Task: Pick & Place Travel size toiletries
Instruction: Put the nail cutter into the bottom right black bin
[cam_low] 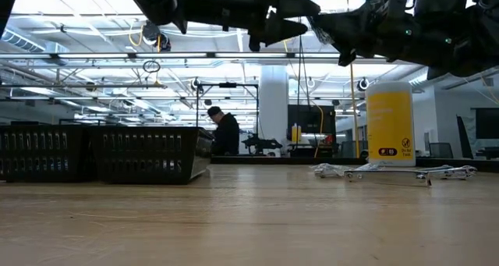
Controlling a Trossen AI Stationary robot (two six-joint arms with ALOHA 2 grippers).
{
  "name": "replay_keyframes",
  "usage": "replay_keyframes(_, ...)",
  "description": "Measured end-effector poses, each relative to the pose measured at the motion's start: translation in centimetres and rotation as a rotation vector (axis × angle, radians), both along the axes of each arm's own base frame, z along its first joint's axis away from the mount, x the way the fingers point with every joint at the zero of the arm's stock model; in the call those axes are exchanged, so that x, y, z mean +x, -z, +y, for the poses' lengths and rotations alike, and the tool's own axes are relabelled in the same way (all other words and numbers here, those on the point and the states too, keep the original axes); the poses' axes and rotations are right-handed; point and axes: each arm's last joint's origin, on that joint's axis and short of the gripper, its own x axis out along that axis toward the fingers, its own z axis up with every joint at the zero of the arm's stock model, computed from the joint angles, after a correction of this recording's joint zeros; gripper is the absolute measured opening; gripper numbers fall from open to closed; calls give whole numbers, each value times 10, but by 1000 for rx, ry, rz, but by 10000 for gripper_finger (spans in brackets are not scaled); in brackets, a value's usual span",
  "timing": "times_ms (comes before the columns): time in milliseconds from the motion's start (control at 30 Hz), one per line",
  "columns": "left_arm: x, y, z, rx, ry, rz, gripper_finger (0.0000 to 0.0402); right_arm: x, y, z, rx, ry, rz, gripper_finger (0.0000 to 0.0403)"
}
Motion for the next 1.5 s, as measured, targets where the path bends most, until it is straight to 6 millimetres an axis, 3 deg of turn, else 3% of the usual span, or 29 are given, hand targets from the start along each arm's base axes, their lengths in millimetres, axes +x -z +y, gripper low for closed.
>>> replay_keyframes(400, 5, 3, -1, 50, 21, -62, 258, 1, 2, 0, 3, 1, 22, 46)
replay_keyframes(533, 5, 2, -1, 55, 22, -63, 206, 1, 2, 0, 3, 1, 24, 46)
replay_keyframes(767, 5, 3, -1, 50, 27, -60, 71, 1, 2, 0, -10, -2, 24, 46)
replay_keyframes(900, 4, 4, -1, 47, 34, -38, 65, 1, 4, 0, -38, 3, 41, 47)
replay_keyframes(1033, 3, 6, 0, 36, 29, 8, 65, 2, 10, -2, -2, 39, 109, 91)
replay_keyframes(1133, -5, -6, 0, 40, 12, 29, 65, 3, 14, -4, 18, 87, 150, 146)
replay_keyframes(1333, -39, -39, -8, -22, -48, 173, 64, 3, 18, -7, 54, 149, 188, 237)
replay_keyframes(1500, -80, -48, -18, -231, -95, 424, 64, 2, 18, -9, 56, 157, 199, 270)
